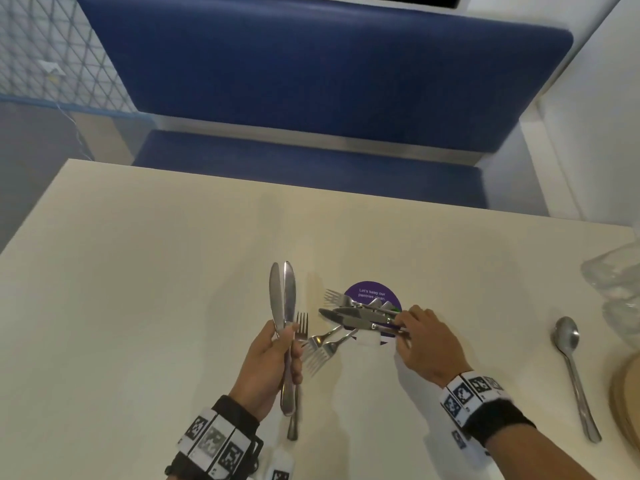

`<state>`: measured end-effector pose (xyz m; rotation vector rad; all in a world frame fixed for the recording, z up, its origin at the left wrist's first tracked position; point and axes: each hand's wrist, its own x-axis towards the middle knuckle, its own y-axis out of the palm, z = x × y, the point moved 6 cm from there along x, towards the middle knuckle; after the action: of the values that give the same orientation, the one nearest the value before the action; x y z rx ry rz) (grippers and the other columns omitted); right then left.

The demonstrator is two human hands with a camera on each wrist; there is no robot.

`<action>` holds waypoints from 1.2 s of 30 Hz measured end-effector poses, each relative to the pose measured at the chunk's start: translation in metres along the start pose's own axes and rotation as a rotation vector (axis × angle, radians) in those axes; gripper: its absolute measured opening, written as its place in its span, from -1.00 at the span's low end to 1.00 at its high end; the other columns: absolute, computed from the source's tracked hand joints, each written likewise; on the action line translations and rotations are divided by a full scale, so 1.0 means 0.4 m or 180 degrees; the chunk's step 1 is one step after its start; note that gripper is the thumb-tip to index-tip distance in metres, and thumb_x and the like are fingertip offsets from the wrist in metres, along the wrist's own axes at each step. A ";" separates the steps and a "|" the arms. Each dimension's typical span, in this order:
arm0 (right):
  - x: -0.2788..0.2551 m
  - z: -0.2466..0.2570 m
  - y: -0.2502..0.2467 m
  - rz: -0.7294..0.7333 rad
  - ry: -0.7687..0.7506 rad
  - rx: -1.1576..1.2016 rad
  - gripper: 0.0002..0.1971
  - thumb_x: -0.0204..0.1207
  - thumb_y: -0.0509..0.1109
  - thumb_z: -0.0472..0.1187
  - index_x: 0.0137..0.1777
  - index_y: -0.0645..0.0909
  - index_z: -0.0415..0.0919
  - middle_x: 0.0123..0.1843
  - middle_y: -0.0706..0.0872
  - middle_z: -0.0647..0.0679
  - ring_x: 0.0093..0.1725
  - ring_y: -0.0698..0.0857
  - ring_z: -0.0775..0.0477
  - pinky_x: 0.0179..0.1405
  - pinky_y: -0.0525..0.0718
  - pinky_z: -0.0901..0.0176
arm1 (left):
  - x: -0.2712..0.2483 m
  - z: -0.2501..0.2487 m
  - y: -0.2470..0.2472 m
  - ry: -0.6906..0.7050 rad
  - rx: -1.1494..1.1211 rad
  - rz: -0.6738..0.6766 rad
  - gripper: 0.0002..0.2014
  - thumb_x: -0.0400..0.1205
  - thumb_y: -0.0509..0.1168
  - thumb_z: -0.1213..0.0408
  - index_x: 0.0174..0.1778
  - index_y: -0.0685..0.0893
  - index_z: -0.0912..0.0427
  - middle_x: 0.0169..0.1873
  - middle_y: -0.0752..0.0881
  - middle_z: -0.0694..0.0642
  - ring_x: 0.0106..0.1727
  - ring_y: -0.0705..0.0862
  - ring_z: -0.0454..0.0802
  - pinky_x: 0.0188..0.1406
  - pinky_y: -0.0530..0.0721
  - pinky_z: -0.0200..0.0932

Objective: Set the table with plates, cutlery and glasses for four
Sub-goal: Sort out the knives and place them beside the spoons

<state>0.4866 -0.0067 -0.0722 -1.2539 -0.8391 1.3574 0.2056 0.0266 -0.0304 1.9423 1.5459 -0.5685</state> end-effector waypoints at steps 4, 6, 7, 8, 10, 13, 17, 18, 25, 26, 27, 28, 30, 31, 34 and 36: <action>-0.014 0.041 0.006 0.0099 -0.0208 -0.0268 -0.83 0.41 0.54 -0.11 -0.04 0.66 -0.06 -0.06 0.74 0.05 -0.15 0.72 0.00 -0.37 0.65 0.23 | -0.004 -0.002 0.004 0.0009 0.0018 -0.0050 -0.84 0.80 0.19 0.26 0.08 0.55 0.31 -0.49 0.45 0.04 -0.52 0.38 -0.05 -0.53 0.42 -0.17; -0.018 0.056 0.005 0.0163 -0.0135 -0.0388 -0.83 0.43 0.53 -0.12 -0.04 0.65 -0.12 -0.09 0.75 -0.01 -0.24 0.75 -0.03 -0.44 0.68 0.19 | -0.006 -0.001 0.006 -0.0044 0.0036 -0.0059 -0.84 0.79 0.20 0.23 0.02 0.55 0.26 -0.52 0.37 -0.01 -0.55 0.30 -0.11 -0.55 0.35 -0.21; -0.018 0.057 0.012 0.0288 -0.0011 -0.0445 -0.85 0.52 0.42 -0.11 0.02 0.61 -0.13 -0.05 0.73 -0.02 -0.24 0.75 -0.04 -0.38 0.73 0.15 | -0.007 -0.001 0.007 -0.0063 0.0070 -0.0070 -0.83 0.79 0.20 0.21 -0.02 0.56 0.23 -0.53 0.33 -0.03 -0.55 0.27 -0.13 -0.56 0.32 -0.23; -0.019 0.055 0.021 0.0439 0.0127 -0.0526 -0.85 0.60 0.29 -0.11 0.10 0.57 -0.13 -0.01 0.72 -0.01 -0.21 0.74 -0.04 -0.28 0.76 0.11 | -0.008 -0.002 0.007 -0.0077 0.0091 -0.0068 -0.81 0.80 0.19 0.21 -0.07 0.56 0.21 -0.54 0.31 -0.04 -0.56 0.25 -0.14 -0.57 0.30 -0.25; -0.028 0.052 0.028 0.0571 0.0297 -0.0554 -0.83 0.64 0.18 -0.12 0.14 0.52 -0.11 0.03 0.72 0.01 -0.20 0.71 0.00 -0.14 0.77 0.12 | -0.010 0.000 0.006 -0.0148 -0.0005 -0.0058 -0.77 0.81 0.15 0.22 -0.13 0.56 0.22 -0.54 0.29 -0.01 -0.57 0.24 -0.13 -0.57 0.27 -0.25; -0.052 0.042 0.037 0.0585 0.0396 -0.0458 -0.79 0.64 0.21 -0.05 0.18 0.49 -0.12 0.05 0.70 0.02 -0.17 0.68 0.05 -0.12 0.71 0.27 | -0.007 0.009 0.007 -0.0229 -0.0190 -0.0003 -0.74 0.83 0.10 0.24 -0.13 0.56 0.25 -0.53 0.32 0.02 -0.58 0.27 -0.11 -0.57 0.28 -0.24; -0.092 0.031 0.045 0.0841 0.0544 -0.0017 -0.89 0.71 0.12 -0.05 0.10 0.39 -0.05 0.01 0.59 0.07 -0.05 0.70 0.02 -0.12 0.65 0.19 | -0.004 0.026 0.021 -0.0287 -0.0285 0.0111 -0.68 0.83 0.09 0.10 -0.07 0.56 0.26 -0.51 0.36 0.05 -0.58 0.29 -0.09 -0.62 0.33 -0.26; -0.098 0.036 0.035 0.0853 0.0629 0.0362 -0.92 0.73 0.13 -0.08 0.01 0.37 -0.04 -0.07 0.57 0.11 -0.11 0.68 0.06 -0.15 0.62 0.20 | -0.004 0.029 0.024 -0.0288 -0.0310 0.0113 -0.66 0.83 0.08 0.09 -0.05 0.57 0.27 -0.50 0.39 0.06 -0.58 0.31 -0.08 -0.61 0.36 -0.25; -0.112 0.313 -0.059 0.1206 0.0504 0.3137 -0.79 0.66 0.33 -0.18 -0.13 0.59 -0.32 -0.27 0.74 -0.10 -0.45 0.65 0.12 -0.44 0.54 0.39 | -0.007 0.053 0.084 -0.0411 -0.0193 0.0397 -0.58 0.81 0.11 0.04 0.04 0.67 0.35 -0.33 0.61 0.21 -0.47 0.52 0.02 -0.48 0.48 -0.15; -0.106 0.341 -0.055 0.1213 0.0493 0.3199 -0.76 0.64 0.36 -0.17 -0.12 0.61 -0.37 -0.28 0.77 -0.14 -0.47 0.66 0.12 -0.43 0.56 0.37 | -0.009 0.053 0.097 -0.0393 -0.0182 0.0541 -0.54 0.81 0.10 0.00 0.02 0.67 0.38 -0.32 0.65 0.26 -0.47 0.55 0.07 -0.48 0.52 -0.14; -0.100 0.358 -0.051 0.1150 0.0519 0.3175 -0.75 0.61 0.39 -0.16 -0.15 0.64 -0.39 -0.32 0.78 -0.17 -0.49 0.65 0.14 -0.43 0.57 0.37 | -0.010 0.053 0.103 -0.0375 -0.0153 0.0607 -0.53 0.80 0.12 0.00 0.00 0.66 0.40 -0.32 0.67 0.28 -0.48 0.56 0.09 -0.49 0.55 -0.13; -0.093 0.365 -0.051 0.1047 0.0553 0.3126 -0.74 0.57 0.43 -0.16 -0.20 0.67 -0.40 -0.36 0.78 -0.18 -0.52 0.65 0.14 -0.44 0.59 0.36 | -0.009 0.057 0.099 -0.0374 -0.0085 0.0569 -0.55 0.79 0.15 0.02 0.00 0.66 0.40 -0.33 0.68 0.27 -0.49 0.56 0.08 -0.49 0.56 -0.13; -0.082 0.357 -0.054 0.0914 0.0590 0.3029 -0.73 0.48 0.50 -0.12 -0.28 0.72 -0.36 -0.41 0.78 -0.16 -0.55 0.63 0.15 -0.48 0.61 0.36 | -0.003 0.068 0.078 -0.0410 0.0095 0.0360 -0.62 0.79 0.19 0.08 0.01 0.69 0.36 -0.33 0.67 0.23 -0.45 0.54 0.01 -0.46 0.52 -0.12; -0.075 0.338 -0.054 0.0904 0.0633 0.2959 -0.70 0.47 0.52 -0.07 -0.30 0.73 -0.34 -0.43 0.76 -0.13 -0.55 0.62 0.18 -0.49 0.60 0.38 | 0.000 0.074 0.068 -0.0434 0.0125 0.0277 -0.66 0.79 0.18 0.10 -0.05 0.69 0.32 -0.36 0.64 0.20 -0.44 0.52 -0.01 -0.46 0.50 -0.12; -0.026 0.199 -0.052 0.0403 0.1016 0.2025 -0.66 0.60 0.42 -0.02 -0.28 0.61 -0.27 -0.34 0.70 -0.10 -0.41 0.57 0.14 -0.25 0.67 0.21 | 0.004 0.083 0.037 -0.0473 0.0056 0.0115 -0.66 0.81 0.15 0.12 -0.21 0.57 0.23 -0.47 0.52 0.13 -0.49 0.46 -0.01 -0.45 0.53 -0.11; 0.002 0.096 -0.062 0.0000 0.1260 0.1196 -0.83 0.67 0.28 -0.11 -0.10 0.57 -0.15 -0.17 0.64 -0.02 -0.20 0.60 0.06 -0.07 0.70 0.08 | 0.001 0.080 0.019 -0.0456 -0.0018 0.0037 -0.65 0.80 0.17 0.11 -0.26 0.52 0.22 -0.51 0.50 0.12 -0.52 0.47 0.01 -0.45 0.57 -0.09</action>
<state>0.4553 0.0049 -0.0411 -1.1664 -0.2915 1.1468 0.2140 0.0041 -0.0527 1.8623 1.4447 -0.6823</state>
